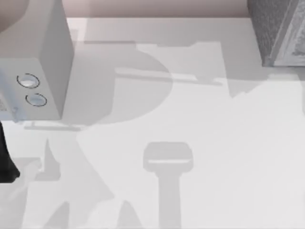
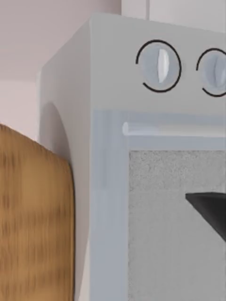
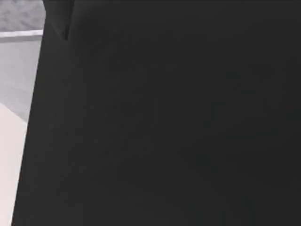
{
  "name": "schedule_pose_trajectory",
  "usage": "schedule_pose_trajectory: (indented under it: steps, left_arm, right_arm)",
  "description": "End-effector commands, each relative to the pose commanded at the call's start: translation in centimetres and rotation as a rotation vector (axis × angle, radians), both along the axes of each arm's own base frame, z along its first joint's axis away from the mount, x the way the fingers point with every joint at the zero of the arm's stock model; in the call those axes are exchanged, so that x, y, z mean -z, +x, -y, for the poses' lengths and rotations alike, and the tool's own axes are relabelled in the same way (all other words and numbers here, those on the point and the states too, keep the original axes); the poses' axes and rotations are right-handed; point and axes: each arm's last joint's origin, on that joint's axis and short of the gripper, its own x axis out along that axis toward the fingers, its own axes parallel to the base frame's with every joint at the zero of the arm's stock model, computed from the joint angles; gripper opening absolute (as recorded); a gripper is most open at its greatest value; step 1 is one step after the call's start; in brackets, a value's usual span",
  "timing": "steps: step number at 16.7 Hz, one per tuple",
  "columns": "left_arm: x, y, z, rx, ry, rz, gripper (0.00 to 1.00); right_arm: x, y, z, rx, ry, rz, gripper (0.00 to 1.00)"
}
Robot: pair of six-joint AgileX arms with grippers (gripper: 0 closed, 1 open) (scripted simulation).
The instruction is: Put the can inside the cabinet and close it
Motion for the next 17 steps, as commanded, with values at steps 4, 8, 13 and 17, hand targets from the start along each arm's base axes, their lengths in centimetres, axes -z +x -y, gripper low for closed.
schedule_pose_trajectory:
  steps: [4, 8, 13, 17]
  left_arm:
    - [0.0, 0.0, 0.0, 0.000, 0.000, 0.000, 1.00]
    - [0.0, 0.0, 0.0, 0.000, 0.000, 0.000, 1.00]
    - [0.0, 0.0, 0.0, 0.000, 0.000, 0.000, 1.00]
    - [0.0, 0.0, 0.0, 0.000, 0.000, 0.000, 1.00]
  right_arm:
    - [0.3, -0.8, -7.7, -0.004, 0.005, -0.008, 1.00]
    - [0.6, -2.7, -12.0, -0.005, 0.004, -0.013, 1.00]
    - [0.7, -3.2, -12.8, -0.005, 0.004, -0.014, 1.00]
    - [-0.1, -3.5, -11.8, 0.037, 0.003, 0.010, 1.00]
